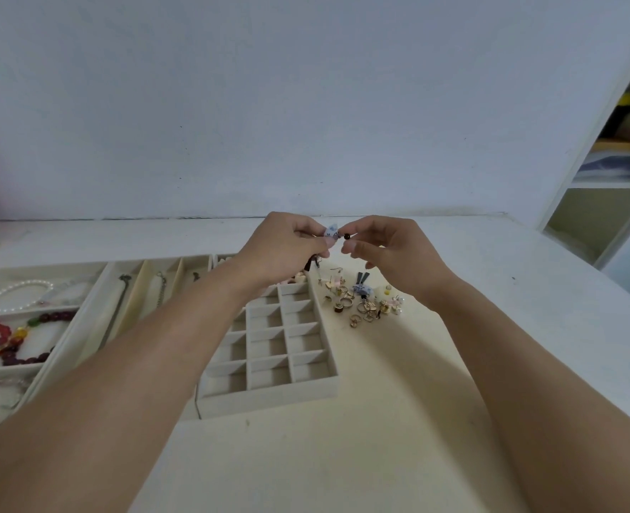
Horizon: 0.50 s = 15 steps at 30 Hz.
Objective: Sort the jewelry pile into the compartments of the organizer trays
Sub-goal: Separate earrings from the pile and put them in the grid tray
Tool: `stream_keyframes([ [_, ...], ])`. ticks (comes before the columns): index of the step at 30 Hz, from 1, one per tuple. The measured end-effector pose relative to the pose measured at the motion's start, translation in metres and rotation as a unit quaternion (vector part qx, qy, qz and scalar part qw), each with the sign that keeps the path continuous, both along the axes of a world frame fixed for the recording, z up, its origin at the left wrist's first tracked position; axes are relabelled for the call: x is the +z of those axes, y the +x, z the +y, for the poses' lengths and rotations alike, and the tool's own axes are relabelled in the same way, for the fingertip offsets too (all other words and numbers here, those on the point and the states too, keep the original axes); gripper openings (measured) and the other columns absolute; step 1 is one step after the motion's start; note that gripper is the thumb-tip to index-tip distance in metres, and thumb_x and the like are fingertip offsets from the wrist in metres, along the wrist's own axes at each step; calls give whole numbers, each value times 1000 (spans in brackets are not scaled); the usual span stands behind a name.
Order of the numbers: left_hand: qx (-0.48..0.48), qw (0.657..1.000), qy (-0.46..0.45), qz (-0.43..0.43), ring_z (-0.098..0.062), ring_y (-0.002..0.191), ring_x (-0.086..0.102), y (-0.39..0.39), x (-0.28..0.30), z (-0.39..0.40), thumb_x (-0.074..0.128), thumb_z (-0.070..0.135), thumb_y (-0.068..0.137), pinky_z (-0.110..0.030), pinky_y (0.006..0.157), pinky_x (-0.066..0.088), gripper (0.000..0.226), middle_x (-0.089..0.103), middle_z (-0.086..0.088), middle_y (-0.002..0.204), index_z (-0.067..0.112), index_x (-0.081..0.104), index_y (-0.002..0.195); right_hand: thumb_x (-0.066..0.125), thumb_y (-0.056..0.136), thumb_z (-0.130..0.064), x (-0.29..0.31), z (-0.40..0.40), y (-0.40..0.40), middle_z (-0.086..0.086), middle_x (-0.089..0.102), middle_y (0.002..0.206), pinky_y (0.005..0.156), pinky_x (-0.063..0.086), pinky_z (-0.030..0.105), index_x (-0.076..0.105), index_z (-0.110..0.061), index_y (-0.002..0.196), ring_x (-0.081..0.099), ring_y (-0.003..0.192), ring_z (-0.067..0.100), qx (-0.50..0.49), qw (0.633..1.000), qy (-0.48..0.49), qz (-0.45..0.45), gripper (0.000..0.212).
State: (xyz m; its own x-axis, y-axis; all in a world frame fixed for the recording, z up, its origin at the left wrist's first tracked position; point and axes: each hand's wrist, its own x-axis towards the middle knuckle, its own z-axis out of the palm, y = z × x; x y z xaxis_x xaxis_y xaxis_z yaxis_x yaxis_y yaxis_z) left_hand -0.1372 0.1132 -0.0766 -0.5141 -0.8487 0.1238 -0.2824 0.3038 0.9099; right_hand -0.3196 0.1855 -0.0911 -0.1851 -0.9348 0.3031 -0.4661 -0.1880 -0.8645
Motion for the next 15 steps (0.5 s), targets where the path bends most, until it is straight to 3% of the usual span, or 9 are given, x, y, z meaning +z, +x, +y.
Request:
stream_keyframes([
  [4,-4,1000,3,5,-20,68,50,0,-1,2,76,29,87,-33,59,40,9,75,2,79,20,79,89,71,93,-18,1,0,1,-5,74,82,70,54,26,76,-26,97,65,77,7,-14,1000,-13,-3,11],
  [7,13,1000,-11,3,-16,67,51,0,1,3,77,33,87,-34,64,44,12,66,1,79,21,78,87,68,96,-21,1,0,2,-2,75,87,70,55,29,75,-27,98,66,79,6,-22,999,-34,2,9],
  [10,16,1000,-14,13,-7,69,61,0,2,2,78,32,85,-38,73,55,14,70,2,80,18,78,86,67,97,-25,3,0,3,-4,74,90,70,57,29,74,-28,103,66,81,6,-23,999,-44,10,10],
  [13,32,999,-14,35,-8,78,70,-1,2,2,77,26,87,-49,84,59,11,76,3,84,16,78,88,71,94,-28,1,-1,2,-4,74,93,74,60,33,69,-26,115,69,84,12,-24,1000,-15,-8,21],
  [15,38,998,-9,48,-7,78,71,-1,3,2,76,25,88,-47,85,58,11,77,5,83,15,76,93,75,90,-28,1,-1,0,-4,75,96,76,61,37,65,-25,119,71,85,13,-17,999,24,-15,30],
])
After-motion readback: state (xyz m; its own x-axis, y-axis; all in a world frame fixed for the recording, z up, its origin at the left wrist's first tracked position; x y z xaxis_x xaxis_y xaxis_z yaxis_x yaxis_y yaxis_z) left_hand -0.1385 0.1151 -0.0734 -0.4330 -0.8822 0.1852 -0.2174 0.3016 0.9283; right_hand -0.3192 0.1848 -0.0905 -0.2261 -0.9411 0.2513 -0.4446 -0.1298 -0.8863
